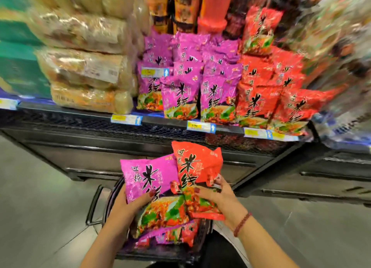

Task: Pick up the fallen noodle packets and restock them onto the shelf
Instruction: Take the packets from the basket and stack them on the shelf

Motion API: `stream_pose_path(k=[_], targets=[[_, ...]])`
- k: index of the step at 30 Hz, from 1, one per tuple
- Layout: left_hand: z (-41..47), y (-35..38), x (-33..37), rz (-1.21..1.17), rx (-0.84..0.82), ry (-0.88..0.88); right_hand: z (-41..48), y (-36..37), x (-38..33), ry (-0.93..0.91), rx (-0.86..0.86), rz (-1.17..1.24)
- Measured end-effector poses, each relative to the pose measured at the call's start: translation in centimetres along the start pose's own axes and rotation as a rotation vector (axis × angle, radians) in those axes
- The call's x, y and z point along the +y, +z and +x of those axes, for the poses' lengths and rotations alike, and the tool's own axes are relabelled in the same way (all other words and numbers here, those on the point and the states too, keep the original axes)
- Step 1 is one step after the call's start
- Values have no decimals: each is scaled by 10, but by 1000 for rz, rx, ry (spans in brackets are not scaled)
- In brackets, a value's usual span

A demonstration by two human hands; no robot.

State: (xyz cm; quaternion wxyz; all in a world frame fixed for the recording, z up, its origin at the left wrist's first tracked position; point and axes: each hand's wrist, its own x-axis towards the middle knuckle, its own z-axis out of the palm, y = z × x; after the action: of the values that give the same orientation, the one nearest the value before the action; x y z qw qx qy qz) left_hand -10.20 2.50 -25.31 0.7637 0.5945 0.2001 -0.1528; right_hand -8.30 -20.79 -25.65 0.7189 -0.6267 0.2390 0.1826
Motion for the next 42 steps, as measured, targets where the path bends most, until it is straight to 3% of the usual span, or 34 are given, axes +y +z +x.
stream_pose_path(k=[9, 23, 31, 35, 37, 39, 42], targets=[[33, 43, 29, -39, -24, 49, 13, -44, -70, -184, -78, -166], [142, 117, 134, -66, 136, 350, 134, -168, -322, -687, 123, -112], [182, 141, 136, -31, 278, 351, 255, -214, -377, -542, 138, -177], [187, 145, 134, -23, 313, 354, 292, -211, -386, -583, 97, -279], [188, 145, 132, -12, 342, 362, 308, -208, -382, -648, 165, -413], [190, 144, 130, -6, 349, 364, 317, -202, -377, -758, 363, -568], [194, 144, 131, -9, 352, 359, 305, -192, -379, -1188, 616, -959]])
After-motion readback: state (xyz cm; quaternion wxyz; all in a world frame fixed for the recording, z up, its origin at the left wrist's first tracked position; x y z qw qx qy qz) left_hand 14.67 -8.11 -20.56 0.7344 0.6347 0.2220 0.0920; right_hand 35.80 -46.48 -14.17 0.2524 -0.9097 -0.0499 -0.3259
